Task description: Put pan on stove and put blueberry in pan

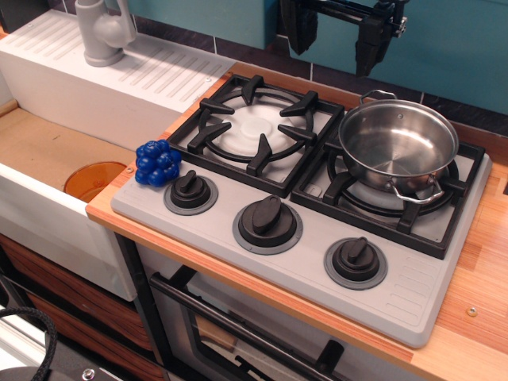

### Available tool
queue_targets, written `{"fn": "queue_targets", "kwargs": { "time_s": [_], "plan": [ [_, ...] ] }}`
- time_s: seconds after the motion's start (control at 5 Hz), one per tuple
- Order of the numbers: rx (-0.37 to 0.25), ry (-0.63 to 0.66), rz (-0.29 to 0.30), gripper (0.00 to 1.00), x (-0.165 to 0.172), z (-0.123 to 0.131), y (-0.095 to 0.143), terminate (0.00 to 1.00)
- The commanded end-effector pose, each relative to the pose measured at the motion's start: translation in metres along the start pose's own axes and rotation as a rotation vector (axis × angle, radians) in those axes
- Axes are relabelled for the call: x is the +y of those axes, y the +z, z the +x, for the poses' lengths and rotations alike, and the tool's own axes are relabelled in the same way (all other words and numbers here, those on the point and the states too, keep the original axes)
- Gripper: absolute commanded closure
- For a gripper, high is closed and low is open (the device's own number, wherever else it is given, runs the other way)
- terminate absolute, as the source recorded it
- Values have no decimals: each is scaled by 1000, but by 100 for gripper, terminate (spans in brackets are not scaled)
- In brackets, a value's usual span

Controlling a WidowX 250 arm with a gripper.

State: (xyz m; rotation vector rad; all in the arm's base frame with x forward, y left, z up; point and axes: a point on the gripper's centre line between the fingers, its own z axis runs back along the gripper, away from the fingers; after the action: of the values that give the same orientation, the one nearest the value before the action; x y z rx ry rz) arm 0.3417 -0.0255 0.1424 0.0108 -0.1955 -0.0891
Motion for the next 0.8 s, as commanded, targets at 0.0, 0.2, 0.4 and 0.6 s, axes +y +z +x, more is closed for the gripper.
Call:
{"fn": "queue_targets", "kwargs": {
  "time_s": [0.0, 0.2, 0.4, 0.6],
  "plan": [
    [0, 0, 0, 0, 0, 0, 0, 0],
    [-36, -3, -7, 0, 0, 2, -23, 0],
    [-63, -6, -16, 0, 0, 3, -41, 0],
    [-92, -13, -28, 0, 0, 3, -59, 0]
  ]
}}
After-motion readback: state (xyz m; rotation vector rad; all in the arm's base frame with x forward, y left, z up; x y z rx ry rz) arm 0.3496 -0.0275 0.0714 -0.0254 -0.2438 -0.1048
